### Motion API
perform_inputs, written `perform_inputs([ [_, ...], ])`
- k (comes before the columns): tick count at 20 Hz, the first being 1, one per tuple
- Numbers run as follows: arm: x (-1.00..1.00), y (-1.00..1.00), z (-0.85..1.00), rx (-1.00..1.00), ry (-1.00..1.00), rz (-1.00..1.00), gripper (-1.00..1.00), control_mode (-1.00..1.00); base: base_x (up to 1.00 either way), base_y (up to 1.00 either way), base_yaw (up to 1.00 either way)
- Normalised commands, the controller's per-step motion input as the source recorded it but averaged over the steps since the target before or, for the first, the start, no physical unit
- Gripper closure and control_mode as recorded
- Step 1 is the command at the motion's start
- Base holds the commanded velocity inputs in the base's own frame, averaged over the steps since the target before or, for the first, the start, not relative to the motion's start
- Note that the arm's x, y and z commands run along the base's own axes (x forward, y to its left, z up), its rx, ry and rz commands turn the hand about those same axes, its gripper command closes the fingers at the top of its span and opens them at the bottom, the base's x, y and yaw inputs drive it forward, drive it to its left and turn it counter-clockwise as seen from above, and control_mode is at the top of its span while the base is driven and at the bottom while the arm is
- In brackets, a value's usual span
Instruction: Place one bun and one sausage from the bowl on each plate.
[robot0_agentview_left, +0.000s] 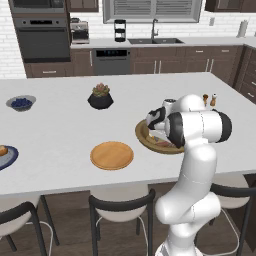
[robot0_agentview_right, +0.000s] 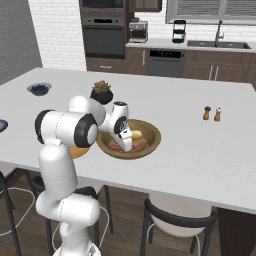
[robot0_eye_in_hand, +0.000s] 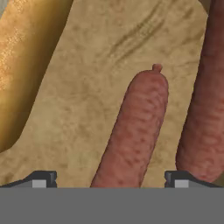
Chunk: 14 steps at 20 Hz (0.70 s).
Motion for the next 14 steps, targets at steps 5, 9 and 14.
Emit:
perform_inputs([
  [5, 0.0, 0.04, -0.39, -0.03, -0.04, -0.06, 1.0, -1.0, 0.0, 0.0, 0.0],
  [9, -0.06, 0.0, 0.03, 0.0, 0.0, 0.0, 1.0, -1.0, 0.0, 0.0, 0.0],
  [14, -0.17, 0.0, 0.91, 0.0, -0.12, -0.08, 1.0, -1.0, 0.0, 0.0, 0.0],
])
